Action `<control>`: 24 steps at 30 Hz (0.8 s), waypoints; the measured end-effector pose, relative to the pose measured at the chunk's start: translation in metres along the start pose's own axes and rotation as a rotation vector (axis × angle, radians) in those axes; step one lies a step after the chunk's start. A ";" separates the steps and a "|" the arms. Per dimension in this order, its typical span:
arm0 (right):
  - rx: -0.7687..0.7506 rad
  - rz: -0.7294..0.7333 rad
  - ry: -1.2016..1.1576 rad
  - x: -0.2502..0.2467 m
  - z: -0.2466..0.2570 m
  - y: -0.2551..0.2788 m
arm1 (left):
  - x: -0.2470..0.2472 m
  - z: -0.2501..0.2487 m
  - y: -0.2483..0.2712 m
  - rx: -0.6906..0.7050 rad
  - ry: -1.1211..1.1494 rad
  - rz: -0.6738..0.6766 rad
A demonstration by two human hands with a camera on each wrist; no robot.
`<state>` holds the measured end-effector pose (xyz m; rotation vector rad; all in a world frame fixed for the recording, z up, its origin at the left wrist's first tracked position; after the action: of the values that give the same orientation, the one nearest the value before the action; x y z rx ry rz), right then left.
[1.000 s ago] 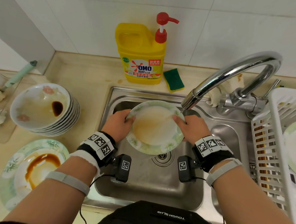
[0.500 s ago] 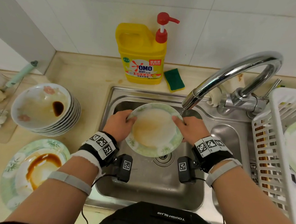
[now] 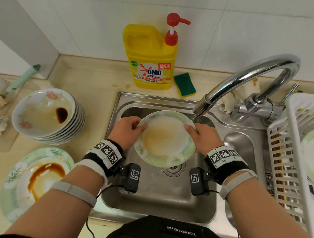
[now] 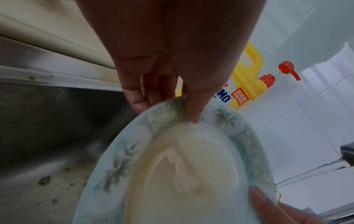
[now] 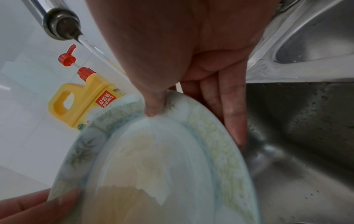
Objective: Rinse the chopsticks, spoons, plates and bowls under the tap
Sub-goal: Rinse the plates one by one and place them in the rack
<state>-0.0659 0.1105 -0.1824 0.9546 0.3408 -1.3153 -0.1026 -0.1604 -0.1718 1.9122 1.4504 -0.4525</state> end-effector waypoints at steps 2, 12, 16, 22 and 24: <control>-0.018 0.006 -0.008 0.000 0.000 0.001 | 0.001 0.003 0.001 0.003 0.035 -0.004; 0.030 0.019 -0.330 0.005 -0.002 0.005 | 0.017 0.027 0.015 -0.302 0.464 0.238; 0.036 0.043 -0.443 0.007 -0.005 0.006 | 0.022 0.026 0.018 -0.298 0.587 0.199; 0.069 -0.014 -0.481 0.008 -0.011 0.001 | 0.009 0.014 0.013 -0.192 0.438 0.159; 0.053 -0.041 -0.394 0.006 -0.011 -0.002 | 0.005 0.011 0.013 -0.162 0.385 0.157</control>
<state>-0.0625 0.1152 -0.1937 0.7126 0.0220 -1.5200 -0.0875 -0.1667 -0.1786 2.0343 1.5026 0.1115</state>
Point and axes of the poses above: each hand's wrist, its own y-axis away from the middle knuckle, its own x-axis out of the palm, z = x × y, the point moved 3 cm from there along -y, towards the middle knuckle, and after that the axes turned 2 degrees about -x, right-handed, at the moved point
